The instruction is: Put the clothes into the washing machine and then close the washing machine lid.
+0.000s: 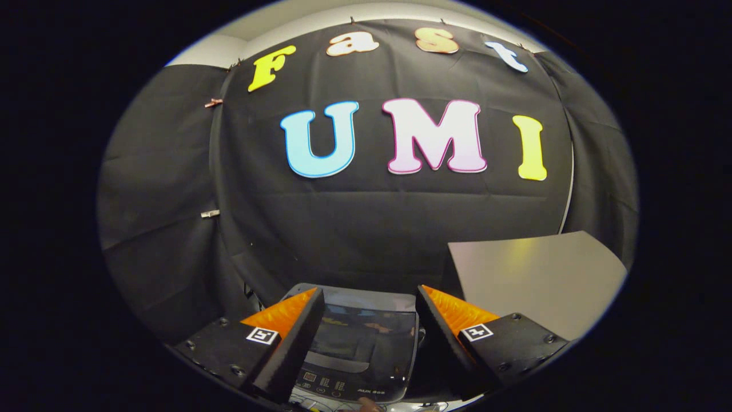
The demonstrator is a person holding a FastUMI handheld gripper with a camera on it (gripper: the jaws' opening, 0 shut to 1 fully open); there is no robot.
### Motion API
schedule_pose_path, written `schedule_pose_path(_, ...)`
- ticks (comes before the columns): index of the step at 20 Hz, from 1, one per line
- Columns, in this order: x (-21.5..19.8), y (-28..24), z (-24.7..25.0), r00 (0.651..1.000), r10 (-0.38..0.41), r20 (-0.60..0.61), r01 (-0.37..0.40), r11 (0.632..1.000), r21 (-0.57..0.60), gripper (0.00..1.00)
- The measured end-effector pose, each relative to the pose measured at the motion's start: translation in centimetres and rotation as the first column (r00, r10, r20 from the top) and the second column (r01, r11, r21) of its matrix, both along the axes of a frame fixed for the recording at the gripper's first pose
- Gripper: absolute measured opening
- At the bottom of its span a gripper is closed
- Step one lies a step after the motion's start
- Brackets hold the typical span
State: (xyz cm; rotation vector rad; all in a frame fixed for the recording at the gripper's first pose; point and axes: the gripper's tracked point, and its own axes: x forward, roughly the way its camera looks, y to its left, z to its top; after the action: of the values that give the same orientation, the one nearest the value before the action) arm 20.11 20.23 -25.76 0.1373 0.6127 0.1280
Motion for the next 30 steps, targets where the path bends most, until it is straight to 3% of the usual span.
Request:
schedule_pose_path(6,-2.5,-4.2,7.0,0.987,-0.02,0.16,0.019,1.0,0.003,0.99)
schedule_pose_path(12,-5.2,-9.4,13.8,0.947,-0.054,0.317,0.07,0.997,-0.04,0.99)
schedule_pose_path(21,-12.2,-16.2,19.7,0.888,-0.088,0.451,0.14,0.987,-0.081,0.99)
schedule_pose_path(24,-14.0,-16.0,21.6,0.857,-0.075,0.51,0.116,0.992,-0.049,0.98)
schedule_pose_path(30,-16.9,-18.4,23.6,0.817,-0.115,0.565,0.172,0.984,-0.048,0.97)
